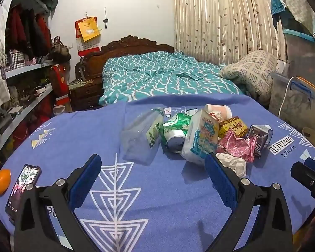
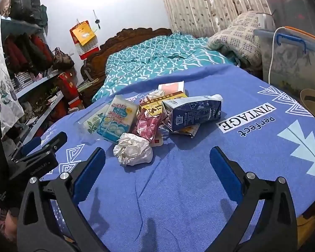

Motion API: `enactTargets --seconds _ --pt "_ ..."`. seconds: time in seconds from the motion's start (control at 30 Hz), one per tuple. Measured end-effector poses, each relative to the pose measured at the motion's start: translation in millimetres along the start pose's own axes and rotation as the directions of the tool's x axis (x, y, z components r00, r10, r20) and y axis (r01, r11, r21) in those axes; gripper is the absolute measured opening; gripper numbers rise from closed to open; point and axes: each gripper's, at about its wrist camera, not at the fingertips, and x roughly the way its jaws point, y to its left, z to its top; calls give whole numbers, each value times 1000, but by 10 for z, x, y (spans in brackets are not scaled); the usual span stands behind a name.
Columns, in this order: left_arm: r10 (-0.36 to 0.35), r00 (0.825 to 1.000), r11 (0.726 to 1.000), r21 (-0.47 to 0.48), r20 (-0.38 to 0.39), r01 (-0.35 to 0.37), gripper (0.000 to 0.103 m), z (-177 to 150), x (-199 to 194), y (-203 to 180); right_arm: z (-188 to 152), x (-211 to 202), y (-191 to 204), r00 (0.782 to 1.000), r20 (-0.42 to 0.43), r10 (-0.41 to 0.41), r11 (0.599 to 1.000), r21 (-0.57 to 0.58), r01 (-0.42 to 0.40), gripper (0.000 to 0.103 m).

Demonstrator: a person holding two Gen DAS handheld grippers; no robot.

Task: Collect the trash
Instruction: 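Move both tools toward the trash pile on the bed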

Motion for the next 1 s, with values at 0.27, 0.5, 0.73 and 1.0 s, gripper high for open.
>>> enactTargets --seconds 0.27,0.5,0.73,1.0 --pt "4 999 999 33 41 -5 94 -66 -79 1 -22 -1 -36 1000 3 -1 1000 7 1 96" --pt "-1 999 999 33 48 -1 94 -25 -74 -50 -17 8 -29 1000 -2 -2 1000 10 2 95" --pt "-13 998 1000 9 64 12 94 -39 -111 -3 -44 38 -9 1000 -18 -4 1000 6 4 90" --pt "-7 999 999 44 47 5 94 -68 -86 -20 -50 49 -16 1000 -23 -5 1000 7 5 83"
